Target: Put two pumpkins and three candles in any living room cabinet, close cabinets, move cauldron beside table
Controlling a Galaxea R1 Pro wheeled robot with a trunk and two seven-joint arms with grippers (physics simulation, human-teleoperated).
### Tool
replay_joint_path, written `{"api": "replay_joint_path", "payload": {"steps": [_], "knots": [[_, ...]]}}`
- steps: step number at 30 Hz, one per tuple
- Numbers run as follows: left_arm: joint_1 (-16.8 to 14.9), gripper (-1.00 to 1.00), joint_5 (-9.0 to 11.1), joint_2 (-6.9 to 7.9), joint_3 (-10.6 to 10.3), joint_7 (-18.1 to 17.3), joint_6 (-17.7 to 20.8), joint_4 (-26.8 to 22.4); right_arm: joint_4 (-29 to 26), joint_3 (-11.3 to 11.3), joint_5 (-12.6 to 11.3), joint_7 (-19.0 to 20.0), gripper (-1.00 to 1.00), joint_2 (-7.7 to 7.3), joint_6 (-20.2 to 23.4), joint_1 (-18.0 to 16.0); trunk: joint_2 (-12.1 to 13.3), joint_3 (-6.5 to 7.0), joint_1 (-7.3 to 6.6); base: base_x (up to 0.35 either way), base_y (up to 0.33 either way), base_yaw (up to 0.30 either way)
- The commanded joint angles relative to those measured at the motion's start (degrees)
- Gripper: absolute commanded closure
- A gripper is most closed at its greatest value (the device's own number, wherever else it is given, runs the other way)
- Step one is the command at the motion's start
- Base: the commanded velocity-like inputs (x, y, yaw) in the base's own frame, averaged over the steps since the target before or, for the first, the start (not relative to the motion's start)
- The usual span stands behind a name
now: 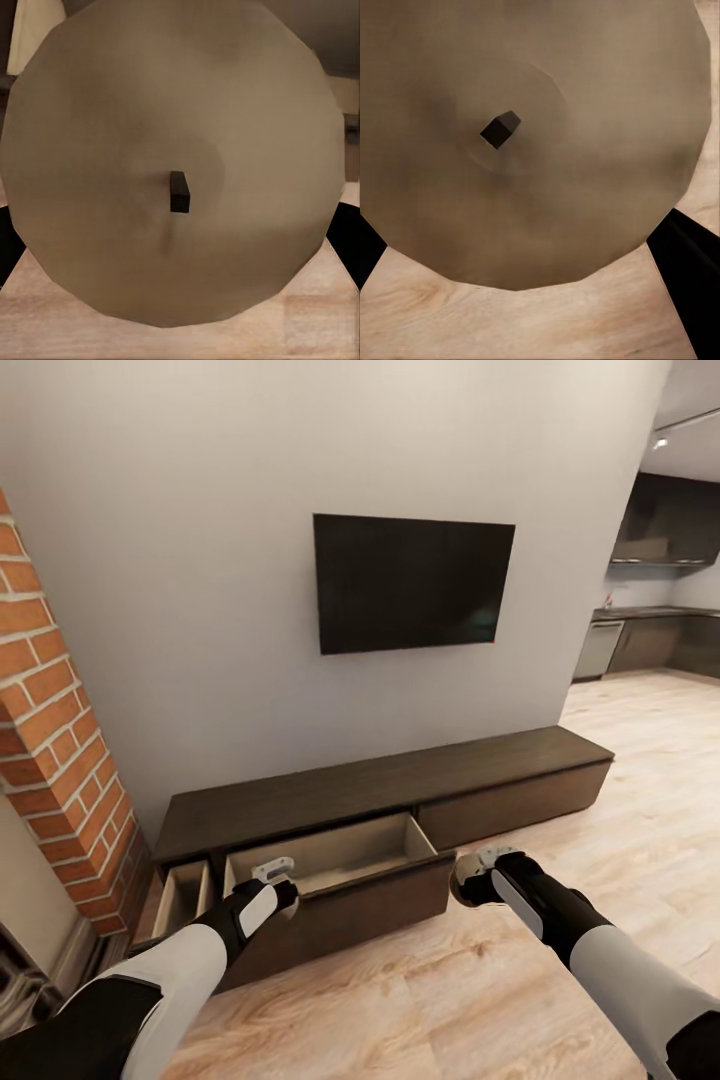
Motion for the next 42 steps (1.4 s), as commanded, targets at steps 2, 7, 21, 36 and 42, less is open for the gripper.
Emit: {"api": "replay_joint_path", "payload": {"steps": [2,7,21,36,42], "knots": [[-0.03,1.00,0.40,0.01,-0.50,0.41,0.26,-0.11,-0.13,0.38,-0.56,-0.51,1.00,-0.10,0.14,-0.05,-0.03,0.06,0.03,0.294,-0.189,0.225],[-0.03,1.00,0.40,-0.02,-0.50,0.41,0.26,-0.11,0.34,0.38,-0.57,-0.51,1.00,-0.10,0.14,-0.04,-0.03,0.33,0.03,0.300,-0.171,0.233],[-0.03,1.00,0.40,-0.19,-0.50,0.41,-3.88,1.41,1.01,0.39,-0.55,-0.51,1.00,-0.10,0.14,-0.04,-0.03,0.99,0.03,0.009,-0.045,0.248],[-0.03,1.00,0.32,-0.20,-0.50,0.35,-4.19,1.91,1.02,0.39,-0.56,-0.51,1.00,-0.10,0.14,-0.03,-0.03,1.67,0.03,0.000,-0.105,0.251],[-0.03,1.00,0.31,-0.24,-0.50,0.33,-4.14,1.91,1.02,0.42,-0.55,-0.51,1.00,-0.10,0.14,-0.03,-0.03,1.91,0.03,0.000,-0.291,0.253]]}}
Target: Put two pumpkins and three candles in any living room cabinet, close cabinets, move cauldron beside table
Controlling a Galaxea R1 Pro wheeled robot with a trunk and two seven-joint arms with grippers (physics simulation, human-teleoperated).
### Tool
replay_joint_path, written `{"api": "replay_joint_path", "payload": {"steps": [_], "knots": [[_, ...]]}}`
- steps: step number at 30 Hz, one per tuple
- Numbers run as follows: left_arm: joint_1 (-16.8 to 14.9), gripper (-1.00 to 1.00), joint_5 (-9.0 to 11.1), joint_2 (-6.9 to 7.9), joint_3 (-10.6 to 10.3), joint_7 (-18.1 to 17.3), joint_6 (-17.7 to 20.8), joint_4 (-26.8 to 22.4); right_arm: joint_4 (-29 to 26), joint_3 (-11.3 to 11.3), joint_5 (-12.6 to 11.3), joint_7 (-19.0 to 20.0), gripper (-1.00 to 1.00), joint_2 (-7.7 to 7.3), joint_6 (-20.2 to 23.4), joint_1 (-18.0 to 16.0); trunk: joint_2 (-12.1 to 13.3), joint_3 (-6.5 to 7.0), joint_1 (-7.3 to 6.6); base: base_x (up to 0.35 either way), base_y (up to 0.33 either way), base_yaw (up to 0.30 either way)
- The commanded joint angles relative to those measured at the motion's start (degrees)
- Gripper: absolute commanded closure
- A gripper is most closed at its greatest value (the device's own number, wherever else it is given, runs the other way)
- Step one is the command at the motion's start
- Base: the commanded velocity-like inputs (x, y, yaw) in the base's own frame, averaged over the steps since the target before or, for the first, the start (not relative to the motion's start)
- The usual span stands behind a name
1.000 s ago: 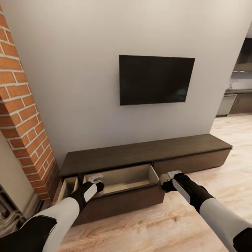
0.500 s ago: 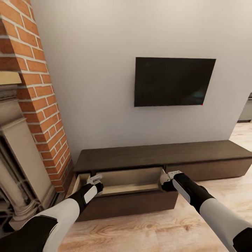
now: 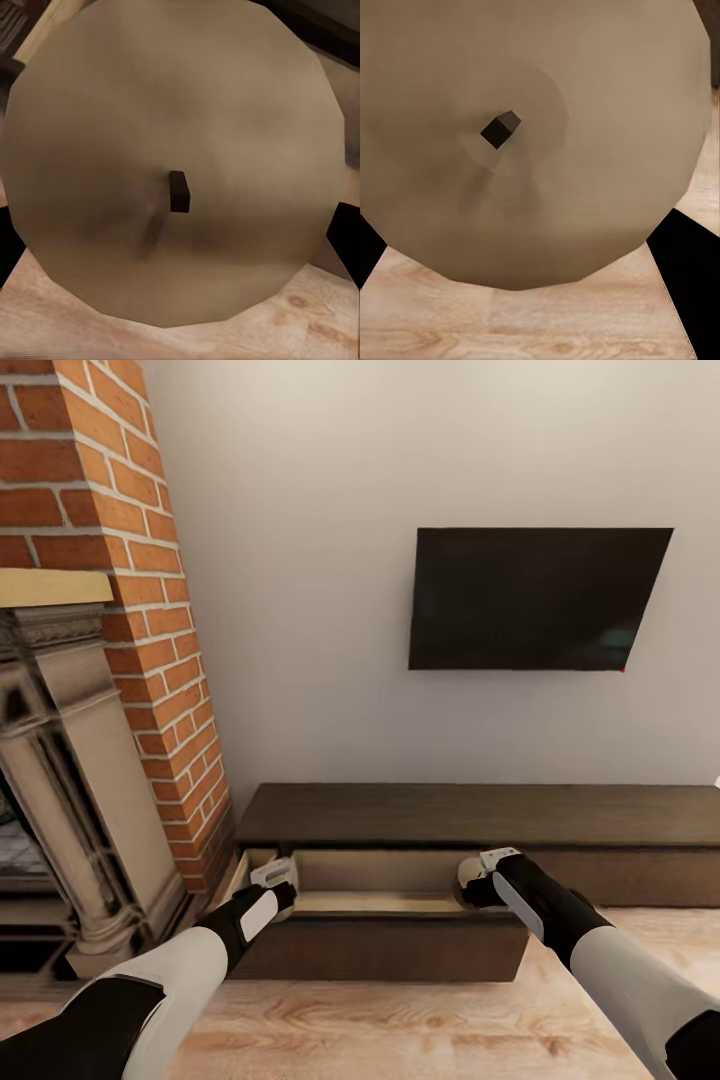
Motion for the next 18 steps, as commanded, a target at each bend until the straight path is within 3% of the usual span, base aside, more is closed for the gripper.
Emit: {"api": "replay_joint_path", "payload": {"steps": [1,8,18], "knots": [[-0.03,1.00,0.36,-0.02,-0.49,0.41,0.30,-0.07,-0.13,0.38,-0.60,-0.50,1.00,-0.11,0.13,-0.05,-0.03,-0.03,0.00,0.000,-0.293,0.235],[-0.03,1.00,0.36,-0.04,-0.49,0.40,0.23,-0.02,-0.13,0.35,-0.67,-0.49,1.00,-0.11,0.13,-0.02,-0.03,0.00,0.00,0.143,-0.233,0.052],[-0.03,1.00,0.36,-0.05,-0.49,0.32,0.21,-0.02,0.75,0.35,-0.71,-0.50,1.00,-0.11,0.08,-0.05,-0.03,-0.72,0.00,0.095,0.020,-0.071]]}}
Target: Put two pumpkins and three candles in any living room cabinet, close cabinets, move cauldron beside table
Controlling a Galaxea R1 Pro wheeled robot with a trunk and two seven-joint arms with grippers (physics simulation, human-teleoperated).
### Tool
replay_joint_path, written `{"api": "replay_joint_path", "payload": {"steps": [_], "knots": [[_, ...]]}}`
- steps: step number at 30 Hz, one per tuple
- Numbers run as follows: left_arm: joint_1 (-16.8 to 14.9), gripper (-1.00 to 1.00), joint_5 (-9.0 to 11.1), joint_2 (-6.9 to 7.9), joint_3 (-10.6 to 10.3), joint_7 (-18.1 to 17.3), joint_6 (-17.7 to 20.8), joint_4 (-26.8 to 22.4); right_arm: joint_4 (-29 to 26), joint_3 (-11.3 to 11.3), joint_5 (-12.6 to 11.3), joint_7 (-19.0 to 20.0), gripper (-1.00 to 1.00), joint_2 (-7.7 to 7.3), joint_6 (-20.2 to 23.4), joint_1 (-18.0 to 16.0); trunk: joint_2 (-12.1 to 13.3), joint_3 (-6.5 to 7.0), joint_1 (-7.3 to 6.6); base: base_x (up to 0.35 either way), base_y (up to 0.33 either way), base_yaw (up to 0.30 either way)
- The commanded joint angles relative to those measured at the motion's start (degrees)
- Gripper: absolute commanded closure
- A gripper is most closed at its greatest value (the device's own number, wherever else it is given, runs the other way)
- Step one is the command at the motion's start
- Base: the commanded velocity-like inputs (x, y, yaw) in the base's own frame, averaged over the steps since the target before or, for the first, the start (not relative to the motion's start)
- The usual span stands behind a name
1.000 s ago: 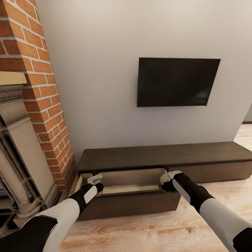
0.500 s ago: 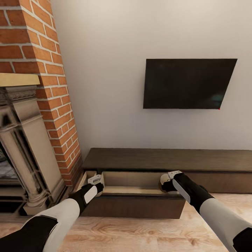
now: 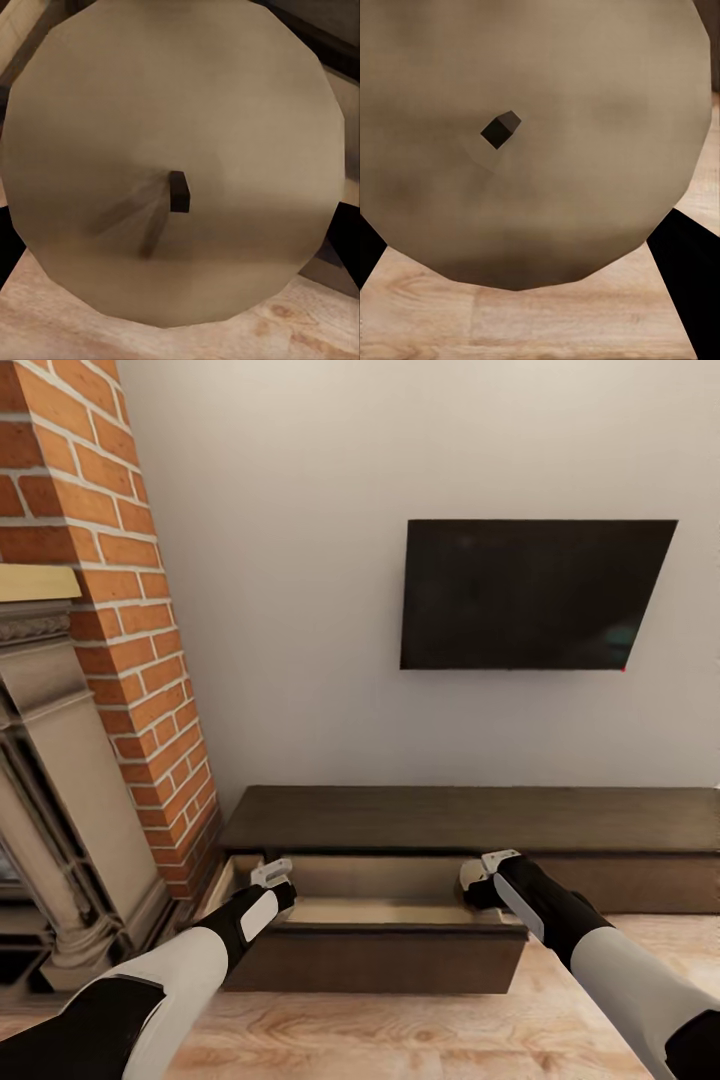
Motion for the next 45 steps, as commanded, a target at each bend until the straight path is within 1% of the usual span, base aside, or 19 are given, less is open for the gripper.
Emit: {"api": "replay_joint_path", "payload": {"steps": [1,7,14,16,20,23,28,29,42,45], "knots": [[-0.01,1.00,0.33,0.02,-0.52,0.38,0.33,-0.16,-0.07,0.40,-0.67,-0.51,1.00,-0.07,0.12,-0.06,-0.03,-0.09,0.01,0.207,0.186,-0.043],[-0.01,1.00,0.33,0.02,-0.52,0.38,0.26,-0.16,0.19,0.39,-0.65,-0.51,1.00,-0.07,0.07,-0.04,-0.03,-0.15,0.01,0.222,0.210,-0.014],[-0.01,1.00,0.33,0.02,-0.52,0.38,0.24,-0.16,1.21,0.41,-0.65,-0.51,1.00,-0.07,0.02,-0.06,-0.03,-0.16,0.01,0.045,0.043,-0.001],[-0.67,1.00,0.79,-0.59,0.18,0.16,-0.06,-0.47,0.56,1.07,-1.51,0.17,1.00,-0.07,0.65,-0.71,-0.03,-0.16,0.01,0.000,0.000,0.000],[-0.64,1.00,0.66,-0.48,0.08,0.09,0.01,-0.71,-0.76,2.33,-1.52,0.31,1.00,-0.01,0.56,-1.88,-0.03,-0.16,0.01,0.000,0.000,0.000],[-0.55,1.00,0.53,-0.06,-0.24,0.04,0.06,-0.90,-1.39,2.31,-1.59,0.36,1.00,0.99,0.53,-1.55,-0.03,-0.16,0.01,0.000,0.000,0.000],[-0.54,1.00,0.45,0.01,-0.23,0.03,0.06,-0.94,-1.62,2.27,-1.36,0.36,1.00,2.50,0.54,-1.42,1.97,0.74,-1.08,0.000,0.000,0.000],[-0.54,1.00,0.44,0.02,-0.21,0.03,0.06,-0.95,-1.64,2.23,-1.35,0.37,1.00,2.52,0.54,-1.41,2.37,0.92,-1.30,0.000,0.000,0.000],[-0.54,1.00,0.28,0.10,-0.25,0.09,0.06,-1.04,-1.68,1.93,-1.43,0.47,1.00,2.56,0.54,-1.40,2.37,0.92,-1.30,0.002,0.000,0.000],[-0.54,1.00,0.29,0.11,-0.25,0.06,0.06,-1.03,-1.68,1.90,-1.46,0.58,1.00,2.56,0.54,-1.40,2.37,0.92,-1.30,0.160,0.040,0.000]]}}
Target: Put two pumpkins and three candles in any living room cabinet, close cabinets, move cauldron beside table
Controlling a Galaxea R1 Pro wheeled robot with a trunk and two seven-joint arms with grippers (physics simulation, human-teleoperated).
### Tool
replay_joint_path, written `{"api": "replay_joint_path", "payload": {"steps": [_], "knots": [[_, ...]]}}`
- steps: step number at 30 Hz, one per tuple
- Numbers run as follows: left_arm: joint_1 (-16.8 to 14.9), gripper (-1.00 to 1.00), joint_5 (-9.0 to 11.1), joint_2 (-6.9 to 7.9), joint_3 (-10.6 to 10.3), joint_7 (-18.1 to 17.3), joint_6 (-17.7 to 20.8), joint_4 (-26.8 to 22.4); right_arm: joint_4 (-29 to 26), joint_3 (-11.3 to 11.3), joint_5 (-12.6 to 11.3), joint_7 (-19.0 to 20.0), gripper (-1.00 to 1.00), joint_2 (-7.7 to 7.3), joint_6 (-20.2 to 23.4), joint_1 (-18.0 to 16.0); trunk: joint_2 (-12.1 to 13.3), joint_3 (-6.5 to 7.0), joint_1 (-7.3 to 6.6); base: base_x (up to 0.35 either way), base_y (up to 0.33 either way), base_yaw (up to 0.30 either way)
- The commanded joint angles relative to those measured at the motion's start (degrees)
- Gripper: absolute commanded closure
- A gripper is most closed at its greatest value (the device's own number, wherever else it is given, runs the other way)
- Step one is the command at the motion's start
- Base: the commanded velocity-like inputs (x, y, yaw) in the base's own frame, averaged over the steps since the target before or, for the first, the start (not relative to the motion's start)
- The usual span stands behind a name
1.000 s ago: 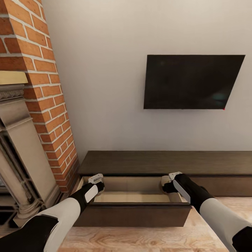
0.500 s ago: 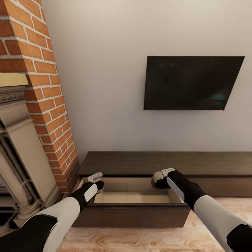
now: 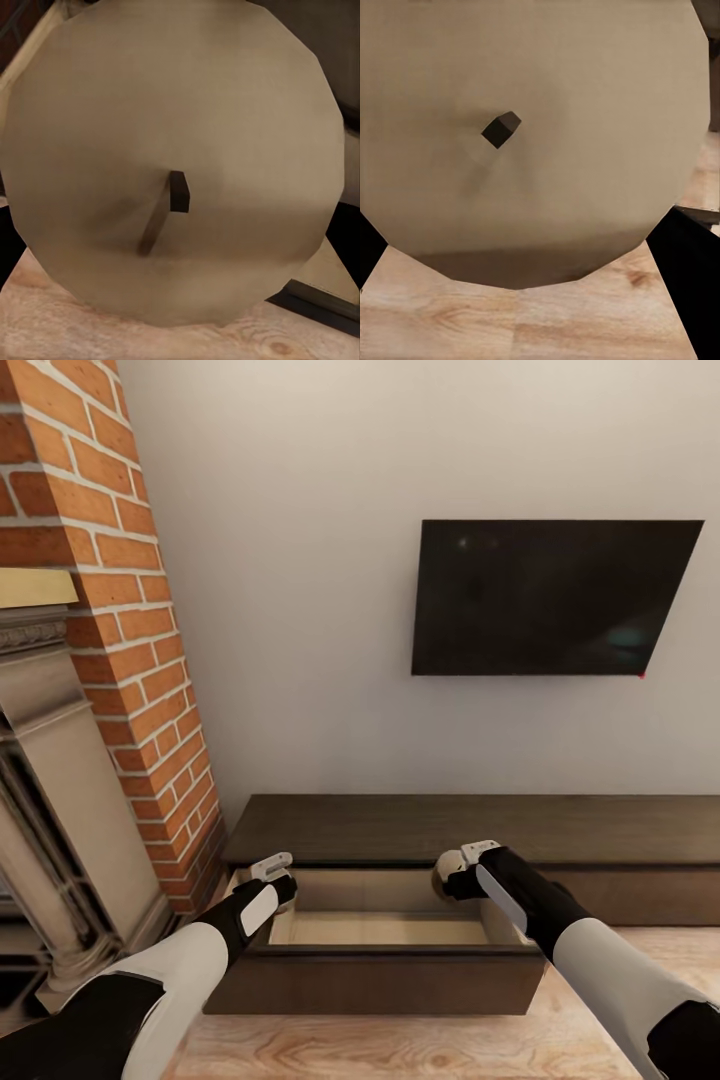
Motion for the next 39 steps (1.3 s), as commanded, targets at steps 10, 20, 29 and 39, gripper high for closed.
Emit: {"api": "replay_joint_path", "payload": {"steps": [10,20,29,39], "knots": [[-0.01,1.00,0.16,0.06,-0.65,0.29,0.72,-0.31,0.20,0.23,-0.67,-0.65,1.00,-0.08,0.17,-0.07,-0.03,-0.26,0.02,0.098,0.015,-0.001],[-0.01,1.00,0.04,-0.15,-1.70,0.41,8.25,-6.92,0.25,-3.27,-0.70,-0.75,1.00,-0.08,0.16,-0.07,-2.44,-1.74,1.34,0.001,0.000,-0.032],[-0.01,1.00,0.04,-0.24,-3.51,0.64,15.54,-14.06,0.24,-3.71,-0.72,-0.79,1.00,-0.14,0.13,-0.07,-6.05,-3.43,3.31,0.000,0.000,0.000],[-0.03,1.00,0.27,-0.42,-3.57,0.47,23.60,-17.53,0.32,-4.80,-0.65,-0.97,1.00,-0.25,0.51,-0.22,-10.06,-6.03,5.51,0.000,0.000,0.000]]}}
